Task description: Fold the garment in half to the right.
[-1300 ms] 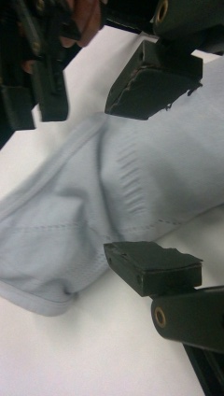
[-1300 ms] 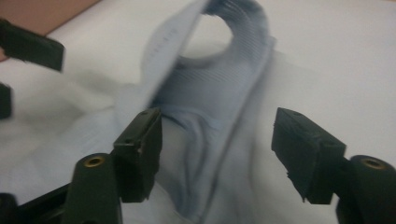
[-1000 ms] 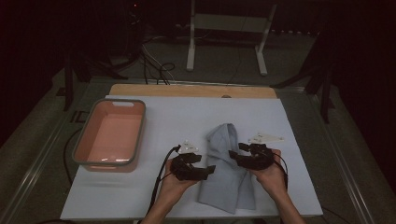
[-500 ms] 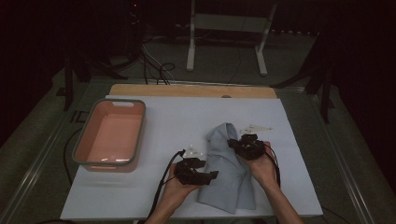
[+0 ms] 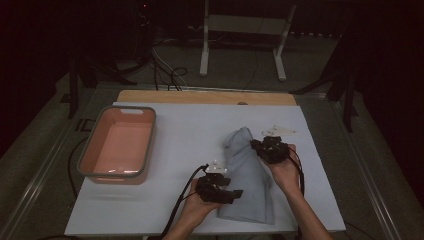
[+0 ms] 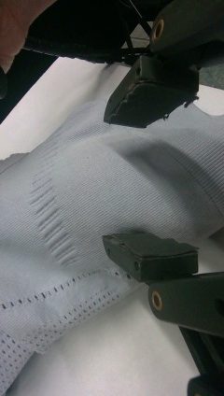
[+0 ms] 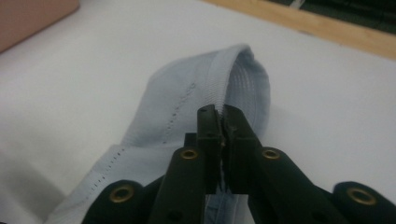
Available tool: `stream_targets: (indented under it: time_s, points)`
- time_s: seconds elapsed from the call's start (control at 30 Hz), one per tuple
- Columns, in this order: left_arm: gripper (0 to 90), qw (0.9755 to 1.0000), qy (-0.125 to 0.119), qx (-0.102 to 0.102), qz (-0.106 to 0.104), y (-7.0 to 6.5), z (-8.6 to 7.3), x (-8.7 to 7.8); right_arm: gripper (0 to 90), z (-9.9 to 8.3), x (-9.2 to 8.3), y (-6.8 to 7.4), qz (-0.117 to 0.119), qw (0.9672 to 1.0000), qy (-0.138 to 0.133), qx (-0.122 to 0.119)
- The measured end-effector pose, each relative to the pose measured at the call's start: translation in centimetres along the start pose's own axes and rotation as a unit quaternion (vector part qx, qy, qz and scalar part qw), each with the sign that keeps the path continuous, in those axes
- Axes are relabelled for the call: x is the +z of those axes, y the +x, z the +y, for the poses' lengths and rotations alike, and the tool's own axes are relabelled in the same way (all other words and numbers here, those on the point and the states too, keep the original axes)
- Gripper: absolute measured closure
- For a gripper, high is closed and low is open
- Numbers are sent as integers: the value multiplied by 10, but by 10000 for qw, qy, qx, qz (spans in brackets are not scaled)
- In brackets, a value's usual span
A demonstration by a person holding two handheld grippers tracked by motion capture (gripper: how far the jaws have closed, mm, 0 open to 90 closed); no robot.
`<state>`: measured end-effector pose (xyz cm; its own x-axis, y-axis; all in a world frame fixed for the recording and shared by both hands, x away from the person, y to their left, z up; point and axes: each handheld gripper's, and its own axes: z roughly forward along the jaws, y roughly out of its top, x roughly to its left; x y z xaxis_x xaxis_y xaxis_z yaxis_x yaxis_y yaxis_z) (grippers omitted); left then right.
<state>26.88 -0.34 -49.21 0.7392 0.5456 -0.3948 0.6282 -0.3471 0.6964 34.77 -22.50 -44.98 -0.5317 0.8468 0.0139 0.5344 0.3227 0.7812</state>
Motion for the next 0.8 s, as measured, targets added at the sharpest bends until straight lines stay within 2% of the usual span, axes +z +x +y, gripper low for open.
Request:
stream_targets:
  time_s: [0.13, 0.27, 0.33, 0.5, 0.53, 0.6, 0.73, 0.8]
  points:
    - [372, 10000, 4, 1, -2, 1, -1, 0, 637, -6, -3, -3, 212, 9997, 47, 73]
    - [374, 10000, 2, 11, -8, 2, -1, -1, 575, -13, -12, -2, 286, 9996, 39, 40]
    - [373, 10000, -9, 0, -5, 2, -1, -1, 538, -23, -22, -2, 363, 9993, -5, 61]
    - [375, 10000, -27, -4, 16, 2, 0, -2, 518, -37, -35, -3, 485, 9987, 9, 141]
    - [376, 10000, -28, -5, 23, 2, 0, -2, 511, -48, -41, -5, 501, 9985, 75, 184]
    - [377, 10000, -58, -13, 31, 3, 0, -2, 511, -56, -45, -7, 526, 9983, 136, 222]
    - [385, 10000, -84, -5, 53, 5, 3, -3, 529, -71, -47, -12, 578, 9973, 320, 334]
    - [396, 9999, -102, 20, 67, 4, 5, -2, 563, -76, -46, -14, 706, 9958, 393, 442]
